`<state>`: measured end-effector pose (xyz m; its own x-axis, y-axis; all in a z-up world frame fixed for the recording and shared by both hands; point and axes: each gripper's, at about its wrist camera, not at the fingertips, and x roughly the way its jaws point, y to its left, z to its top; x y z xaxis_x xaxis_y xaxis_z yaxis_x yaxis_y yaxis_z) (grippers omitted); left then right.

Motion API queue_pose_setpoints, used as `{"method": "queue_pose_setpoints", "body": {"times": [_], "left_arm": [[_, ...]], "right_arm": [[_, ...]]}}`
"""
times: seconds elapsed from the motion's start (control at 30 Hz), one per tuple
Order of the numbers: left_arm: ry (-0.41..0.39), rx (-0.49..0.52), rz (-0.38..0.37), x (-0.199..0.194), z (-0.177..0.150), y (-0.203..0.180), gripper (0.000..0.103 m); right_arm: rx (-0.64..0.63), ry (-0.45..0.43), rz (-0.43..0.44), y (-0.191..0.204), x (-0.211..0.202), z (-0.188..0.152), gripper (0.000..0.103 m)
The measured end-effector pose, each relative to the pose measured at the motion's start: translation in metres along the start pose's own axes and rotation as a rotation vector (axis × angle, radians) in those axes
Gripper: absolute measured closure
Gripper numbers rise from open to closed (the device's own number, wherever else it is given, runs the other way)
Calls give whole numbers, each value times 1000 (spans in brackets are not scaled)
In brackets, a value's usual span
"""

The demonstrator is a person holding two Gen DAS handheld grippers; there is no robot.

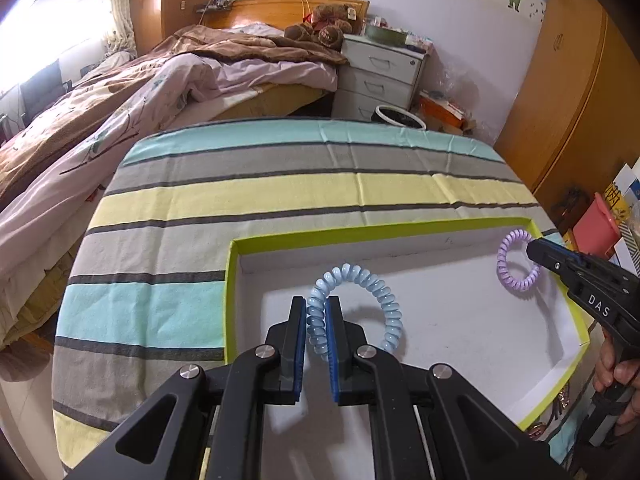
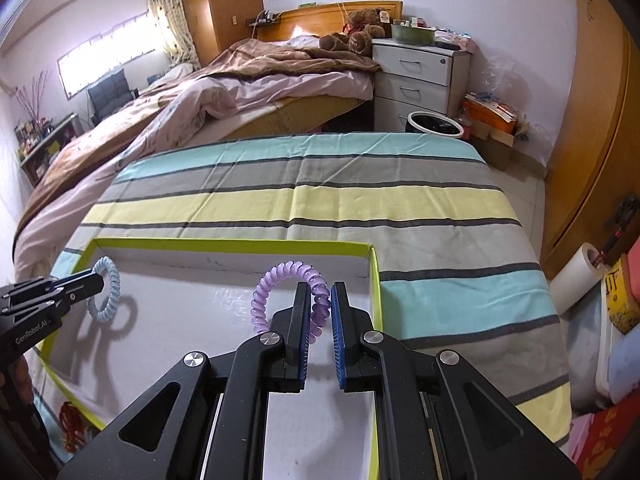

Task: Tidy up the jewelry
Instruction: 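Carry both coil hair ties over the lime-green box with both tools, then open both tools to drop the coil hair ties into the box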

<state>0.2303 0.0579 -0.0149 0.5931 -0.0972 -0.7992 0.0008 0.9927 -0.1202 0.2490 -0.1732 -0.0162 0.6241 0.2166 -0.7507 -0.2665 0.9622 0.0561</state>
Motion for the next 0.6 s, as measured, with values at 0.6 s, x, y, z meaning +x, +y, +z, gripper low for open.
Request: {"method": "queue_pose_setpoints", "body": {"times": [0.6], "left_arm": [[27,-8,-1,10,-1,2,93]], "right_arm": [[-47,24,-34,5,12,-1,92]]}}
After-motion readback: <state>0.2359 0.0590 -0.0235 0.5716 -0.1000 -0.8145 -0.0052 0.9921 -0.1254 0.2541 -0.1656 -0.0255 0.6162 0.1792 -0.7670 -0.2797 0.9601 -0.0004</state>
